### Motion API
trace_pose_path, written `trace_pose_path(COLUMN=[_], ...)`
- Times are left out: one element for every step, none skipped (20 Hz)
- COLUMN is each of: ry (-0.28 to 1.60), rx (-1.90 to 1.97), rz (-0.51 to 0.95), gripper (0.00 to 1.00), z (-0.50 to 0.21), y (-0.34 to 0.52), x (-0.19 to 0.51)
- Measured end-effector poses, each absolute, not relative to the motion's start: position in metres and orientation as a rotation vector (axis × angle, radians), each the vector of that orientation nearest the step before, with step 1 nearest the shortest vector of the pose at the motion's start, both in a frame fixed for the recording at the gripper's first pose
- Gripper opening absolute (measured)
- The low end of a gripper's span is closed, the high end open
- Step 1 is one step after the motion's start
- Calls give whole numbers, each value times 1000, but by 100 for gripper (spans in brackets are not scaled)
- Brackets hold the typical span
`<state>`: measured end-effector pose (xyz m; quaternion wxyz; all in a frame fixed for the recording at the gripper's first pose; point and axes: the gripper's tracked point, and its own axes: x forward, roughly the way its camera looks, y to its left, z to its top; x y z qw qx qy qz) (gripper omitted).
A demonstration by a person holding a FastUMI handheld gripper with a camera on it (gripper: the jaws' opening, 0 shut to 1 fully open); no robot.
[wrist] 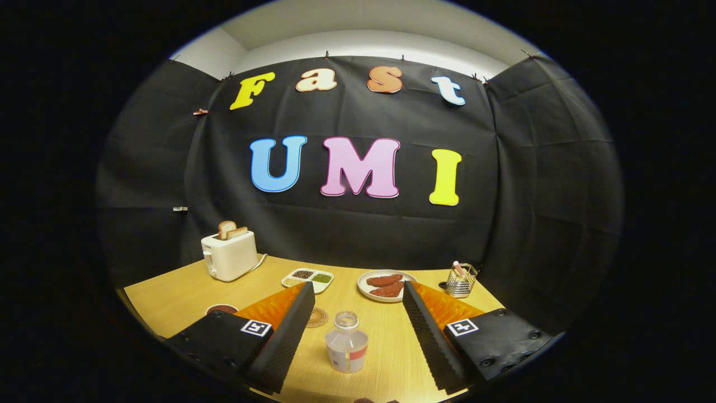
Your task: Take the bottle from table, then pour the juice into the cup, finally place the bottle on the coaster
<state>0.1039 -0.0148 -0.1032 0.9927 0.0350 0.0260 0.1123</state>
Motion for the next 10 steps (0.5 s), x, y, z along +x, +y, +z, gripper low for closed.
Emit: trace_pose_path(ry=[60, 66, 72, 78, 81, 84, 90, 99, 113, 126], rx=[69, 67, 64, 62, 65, 69, 74, 78, 81, 85], rz=[230, 235, 239, 241, 240, 237, 232, 228, 226, 226], gripper=[97, 97, 97, 97, 97, 97, 97, 97, 97, 97], z=[-110, -116, -121, -126, -131, -135, -142, -150, -158, -165], y=[-13, -9, -6, -3, -3, -2, 0, 3, 5, 7], x=[107, 110, 115, 119, 121, 124, 129, 133, 136, 139])
